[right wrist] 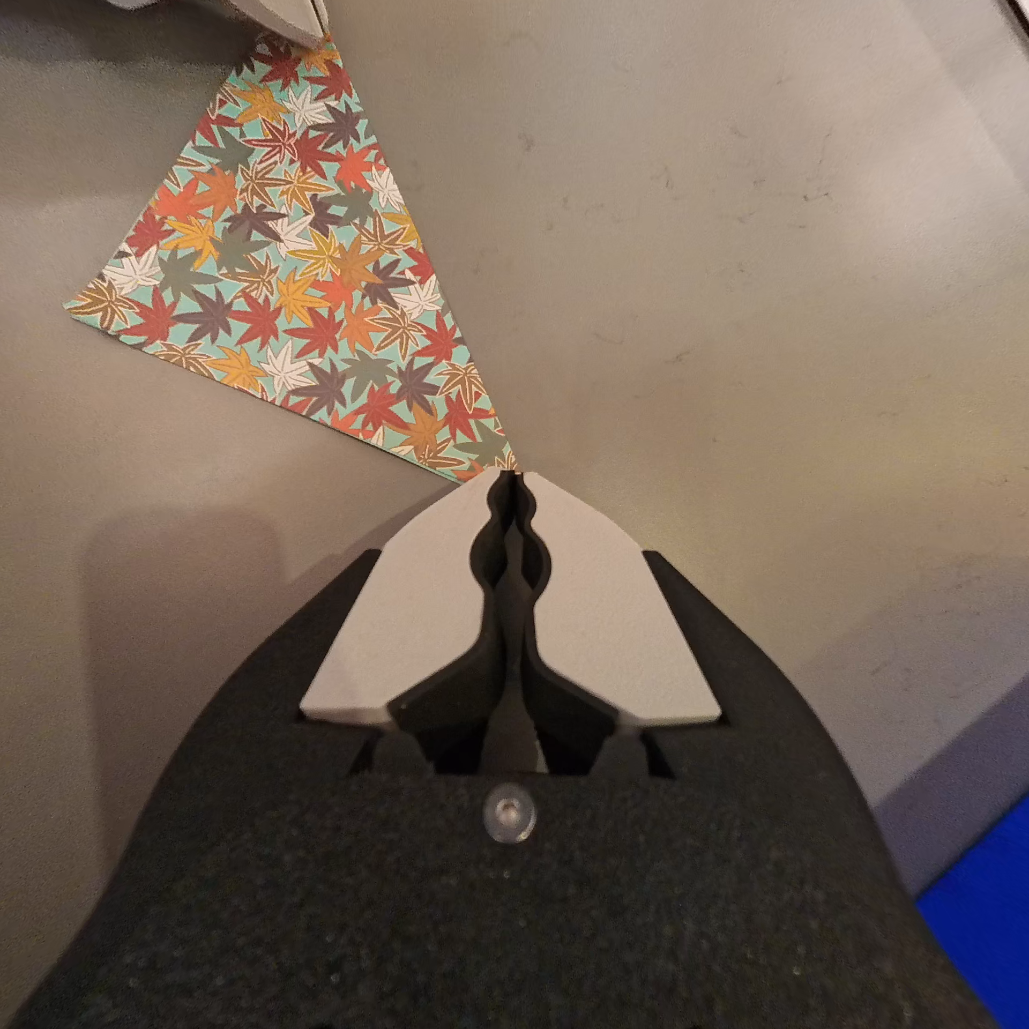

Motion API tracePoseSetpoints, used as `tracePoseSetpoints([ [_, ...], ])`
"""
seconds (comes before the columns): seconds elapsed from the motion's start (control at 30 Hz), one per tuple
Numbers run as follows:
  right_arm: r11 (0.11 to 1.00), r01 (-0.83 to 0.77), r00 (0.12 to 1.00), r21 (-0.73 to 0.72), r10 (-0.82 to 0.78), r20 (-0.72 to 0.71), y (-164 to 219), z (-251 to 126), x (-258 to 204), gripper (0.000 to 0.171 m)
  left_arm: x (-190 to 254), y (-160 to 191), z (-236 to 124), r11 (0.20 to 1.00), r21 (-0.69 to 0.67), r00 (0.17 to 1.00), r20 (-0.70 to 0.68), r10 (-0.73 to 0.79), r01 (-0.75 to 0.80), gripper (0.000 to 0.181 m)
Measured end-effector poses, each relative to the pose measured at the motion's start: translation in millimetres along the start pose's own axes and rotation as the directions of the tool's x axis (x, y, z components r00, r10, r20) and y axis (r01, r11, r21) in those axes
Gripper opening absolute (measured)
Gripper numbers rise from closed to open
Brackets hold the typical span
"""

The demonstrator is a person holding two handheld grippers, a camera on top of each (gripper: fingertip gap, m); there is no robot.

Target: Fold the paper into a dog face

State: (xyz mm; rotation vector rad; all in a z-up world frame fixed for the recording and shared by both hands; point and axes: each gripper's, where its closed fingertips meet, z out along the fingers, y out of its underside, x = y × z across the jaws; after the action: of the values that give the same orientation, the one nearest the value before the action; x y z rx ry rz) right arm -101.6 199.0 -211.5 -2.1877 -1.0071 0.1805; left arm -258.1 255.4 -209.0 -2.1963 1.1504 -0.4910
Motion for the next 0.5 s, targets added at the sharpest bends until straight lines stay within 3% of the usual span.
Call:
tracePoseSetpoints([
  [0.03,1.0,-0.001,1.0,0.0,0.001,0.0,0.0,-0.1,0.0,0.0,-1.5,0.9,-0.7,1.0,0.0,1.0,0.002,-0.006,0.006,0.0],
  [0.5,1.0,0.007,1.0,-0.008,-0.007,-0.004,0.2,-1.2,-1.1,0.0,-17.4,8.9,-16.5,0.999,0.017,0.996,0.076,-0.04,0.039,0.0],
])
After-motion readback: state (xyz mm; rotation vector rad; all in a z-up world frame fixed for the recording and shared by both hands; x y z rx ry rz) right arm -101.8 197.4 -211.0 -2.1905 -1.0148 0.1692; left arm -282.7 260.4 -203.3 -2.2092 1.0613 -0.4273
